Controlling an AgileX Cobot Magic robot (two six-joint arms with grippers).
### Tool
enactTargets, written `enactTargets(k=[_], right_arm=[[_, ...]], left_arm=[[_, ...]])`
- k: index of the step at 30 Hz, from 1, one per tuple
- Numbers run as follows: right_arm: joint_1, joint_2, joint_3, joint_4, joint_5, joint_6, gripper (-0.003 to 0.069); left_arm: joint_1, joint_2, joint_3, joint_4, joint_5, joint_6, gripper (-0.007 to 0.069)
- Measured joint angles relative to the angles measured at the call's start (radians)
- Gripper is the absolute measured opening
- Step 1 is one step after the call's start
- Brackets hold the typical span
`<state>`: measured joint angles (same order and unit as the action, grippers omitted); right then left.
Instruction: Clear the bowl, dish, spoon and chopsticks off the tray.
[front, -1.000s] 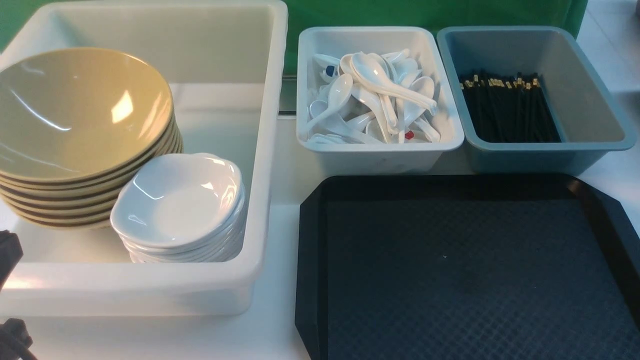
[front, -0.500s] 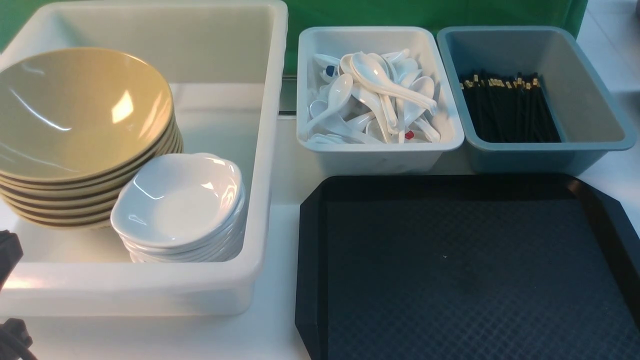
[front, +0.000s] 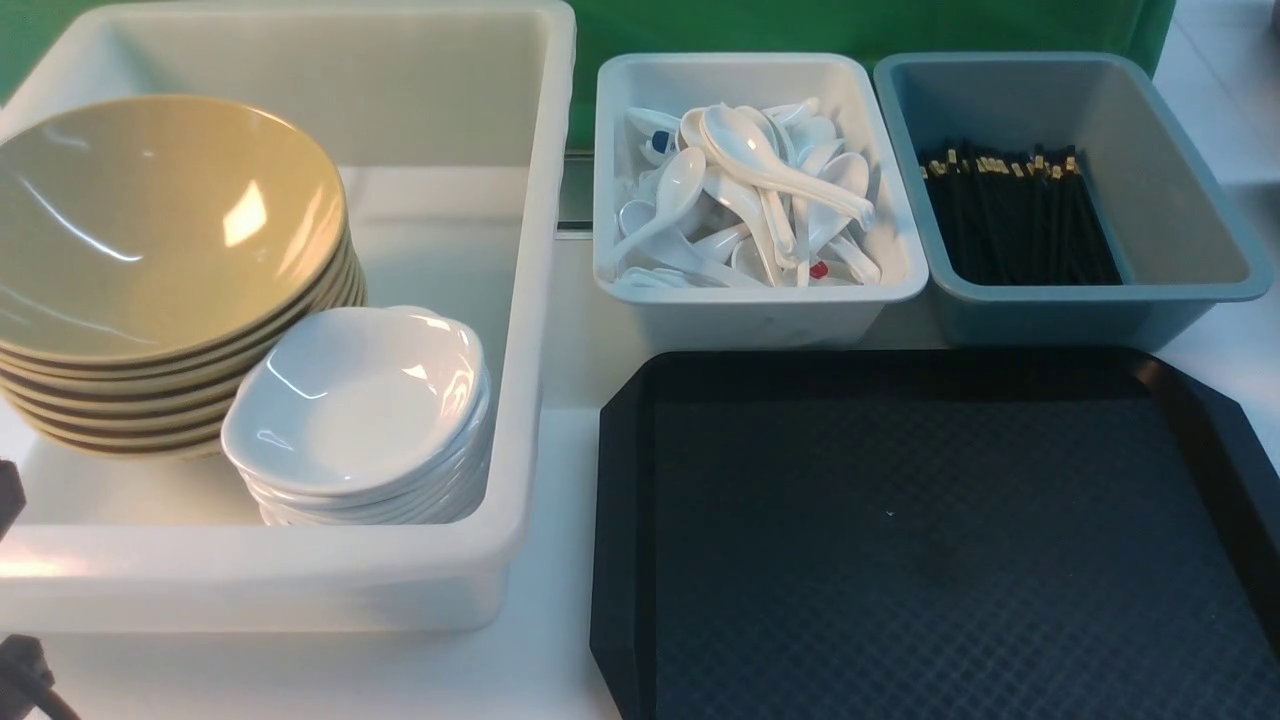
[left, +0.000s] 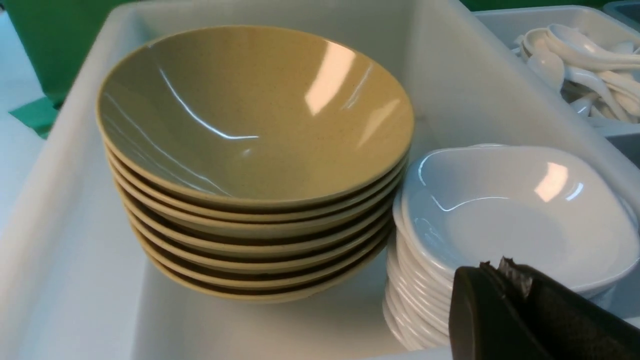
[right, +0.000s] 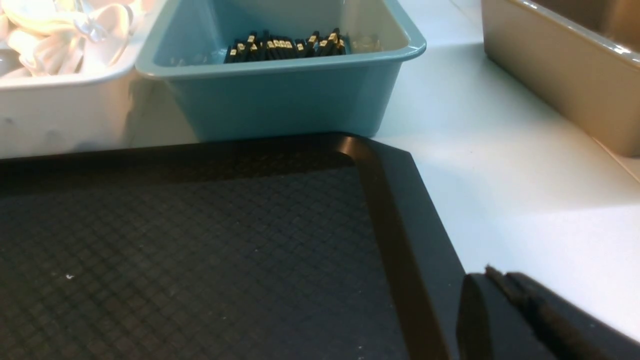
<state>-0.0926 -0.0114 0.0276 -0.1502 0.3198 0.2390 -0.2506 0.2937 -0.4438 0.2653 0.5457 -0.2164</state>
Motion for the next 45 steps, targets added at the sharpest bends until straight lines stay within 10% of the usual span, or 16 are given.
enactTargets(k=[31, 45], right_arm=[[0.0, 0.0, 0.0, 0.0, 0.0, 0.0, 0.0074], [0.0, 0.0, 0.0, 0.0, 0.0, 0.0, 0.0078]], left_arm=[[0.0, -0.002, 0.015, 0.006, -0.013, 0.004, -0.0011], [0.278, -0.233, 0.467, -0.199, -0.486, 0.197, -0.0011]])
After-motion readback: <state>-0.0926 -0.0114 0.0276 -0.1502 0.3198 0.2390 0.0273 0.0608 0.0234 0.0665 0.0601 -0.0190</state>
